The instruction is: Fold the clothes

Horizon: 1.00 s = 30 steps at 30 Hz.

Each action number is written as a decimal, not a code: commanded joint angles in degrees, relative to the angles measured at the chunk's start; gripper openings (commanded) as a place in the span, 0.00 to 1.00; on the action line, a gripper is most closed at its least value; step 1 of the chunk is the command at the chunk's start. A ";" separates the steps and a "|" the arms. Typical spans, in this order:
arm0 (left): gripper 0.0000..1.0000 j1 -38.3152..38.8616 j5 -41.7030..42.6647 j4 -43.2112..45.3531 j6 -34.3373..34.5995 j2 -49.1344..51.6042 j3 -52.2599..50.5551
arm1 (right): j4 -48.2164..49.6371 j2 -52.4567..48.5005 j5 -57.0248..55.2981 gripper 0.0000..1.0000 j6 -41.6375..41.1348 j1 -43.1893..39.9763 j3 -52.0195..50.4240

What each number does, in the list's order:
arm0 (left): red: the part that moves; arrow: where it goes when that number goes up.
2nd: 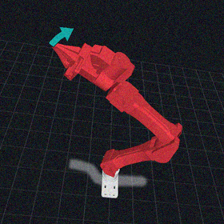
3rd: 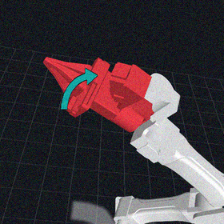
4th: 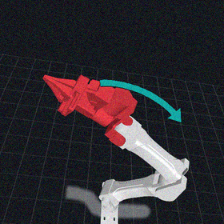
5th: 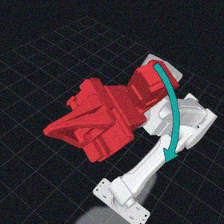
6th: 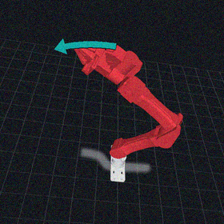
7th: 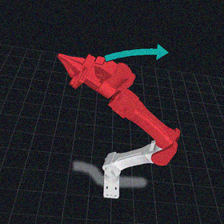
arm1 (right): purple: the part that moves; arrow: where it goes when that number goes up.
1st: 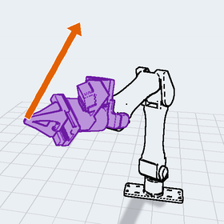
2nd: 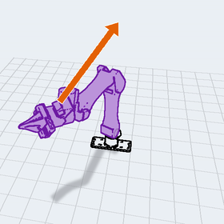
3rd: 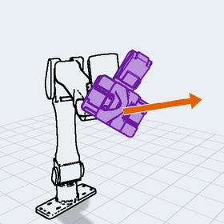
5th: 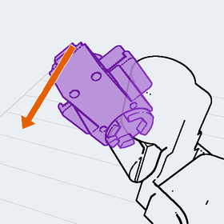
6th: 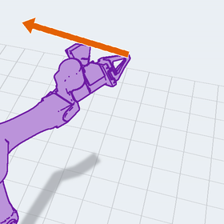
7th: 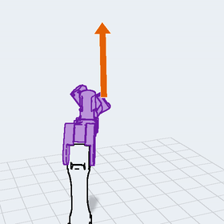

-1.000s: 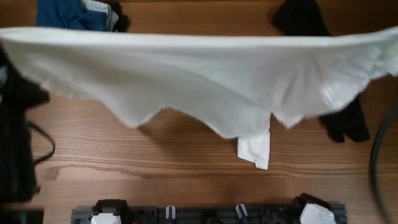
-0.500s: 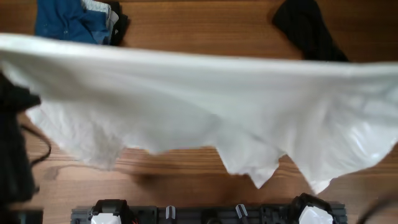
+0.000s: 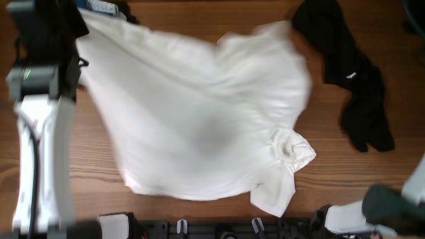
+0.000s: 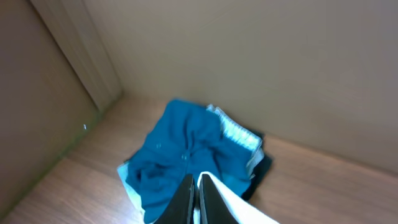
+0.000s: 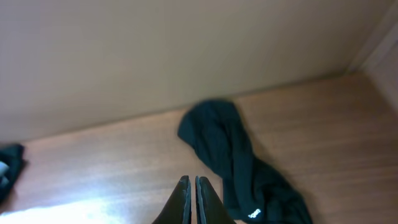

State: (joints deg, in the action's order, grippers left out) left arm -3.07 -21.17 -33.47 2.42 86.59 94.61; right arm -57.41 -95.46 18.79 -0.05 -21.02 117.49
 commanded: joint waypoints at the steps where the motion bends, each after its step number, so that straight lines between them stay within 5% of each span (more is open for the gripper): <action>1: 0.04 -0.59 -0.70 3.41 -0.70 7.74 0.28 | 1.55 -8.96 -1.64 0.04 1.55 2.82 0.04; 10: 0.04 -0.57 4.28 6.43 -0.66 19.23 0.28 | 2.97 -23.80 4.85 0.05 3.52 9.31 0.02; 12: 0.04 -0.57 4.87 5.79 -0.57 19.41 0.28 | 3.41 -24.79 6.93 0.21 4.90 11.47 0.02; 15: 0.04 -0.57 5.14 5.14 -0.22 19.17 0.28 | 5.07 -25.92 7.89 0.62 7.58 16.55 -0.11; 17: 0.04 -0.57 5.31 4.48 0.28 19.12 0.28 | 7.28 -27.17 7.61 0.73 8.87 20.92 -0.17; 30: 0.04 -0.57 6.43 1.51 1.49 19.08 0.28 | 21.14 -42.53 -1.97 0.81 9.35 39.17 -0.17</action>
State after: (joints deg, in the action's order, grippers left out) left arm -3.40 -15.46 -32.01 2.94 106.28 94.56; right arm -37.54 -134.34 21.34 7.90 15.55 117.36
